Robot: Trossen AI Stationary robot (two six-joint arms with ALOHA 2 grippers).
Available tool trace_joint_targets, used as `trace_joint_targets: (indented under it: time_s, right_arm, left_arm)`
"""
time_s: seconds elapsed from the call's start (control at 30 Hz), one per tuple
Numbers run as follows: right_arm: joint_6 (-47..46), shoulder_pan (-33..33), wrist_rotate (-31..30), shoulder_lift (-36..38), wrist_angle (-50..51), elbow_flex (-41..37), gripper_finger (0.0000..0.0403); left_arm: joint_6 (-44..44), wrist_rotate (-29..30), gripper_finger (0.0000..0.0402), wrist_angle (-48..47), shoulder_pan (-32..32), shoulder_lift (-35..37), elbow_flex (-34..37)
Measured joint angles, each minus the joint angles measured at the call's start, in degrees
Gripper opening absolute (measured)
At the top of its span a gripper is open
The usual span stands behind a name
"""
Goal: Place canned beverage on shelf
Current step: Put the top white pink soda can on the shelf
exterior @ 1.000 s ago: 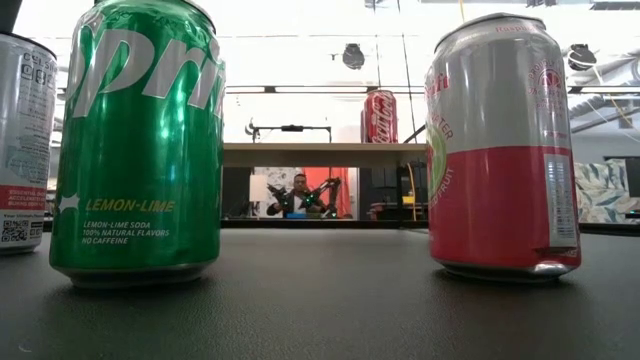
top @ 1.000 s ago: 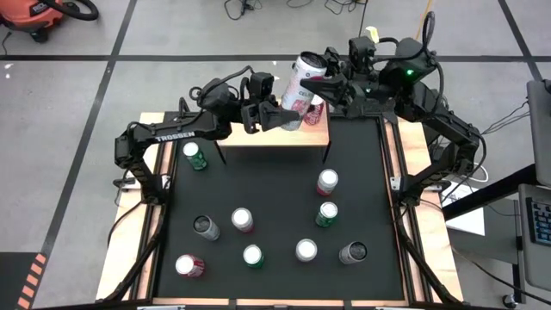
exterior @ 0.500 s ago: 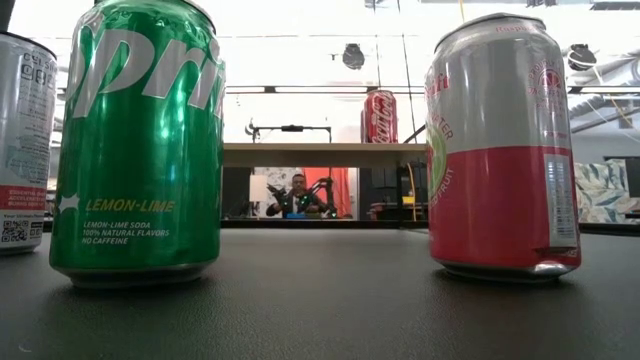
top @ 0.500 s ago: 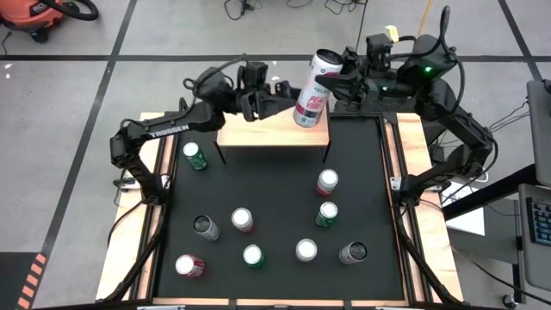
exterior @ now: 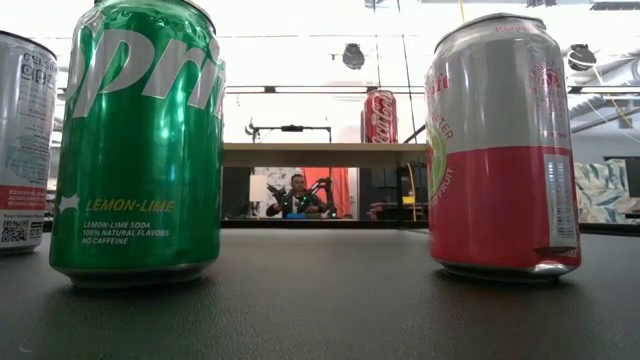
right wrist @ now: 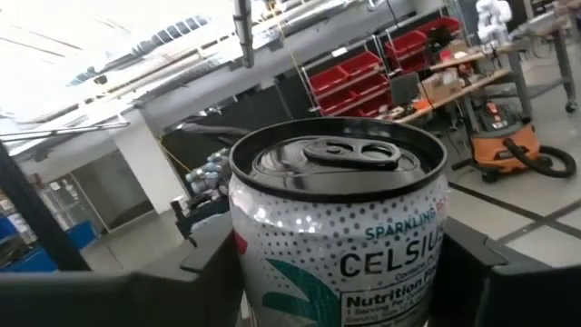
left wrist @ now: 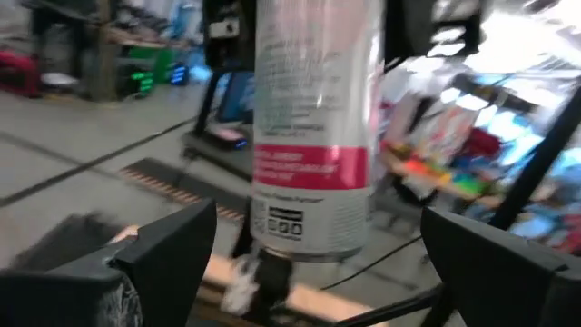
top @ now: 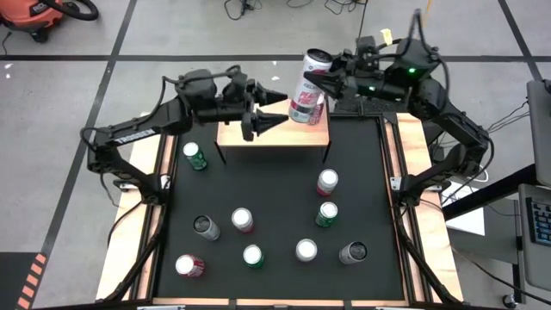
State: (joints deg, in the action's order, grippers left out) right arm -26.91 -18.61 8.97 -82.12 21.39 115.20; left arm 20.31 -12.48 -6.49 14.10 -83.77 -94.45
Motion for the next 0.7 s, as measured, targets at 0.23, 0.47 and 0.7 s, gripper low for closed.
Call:
trace_joint_targets:
  time_s: [0.23, 0.47, 0.7]
  right_arm:
    - [-0.7, 0.0, 0.0, -3.1, -0.3, 0.0, 0.0229]
    - [-0.6, 0.0, 0.1, -4.9, -1.9, 0.0, 0.0230]
    - [0.6, 0.0, 0.2, -5.3, -3.0, 0.0, 0.0230]
  left_arm:
    - [-2.7, 7.1, 0.0392, -2.1, -2.0, 0.1, 0.0]
    - [-3.9, 8.0, 0.0392, -5.1, -0.7, -0.5, 0.0]
    - [-4.1, 3.6, 0.0384, -5.2, -0.6, -1.4, 0.0]
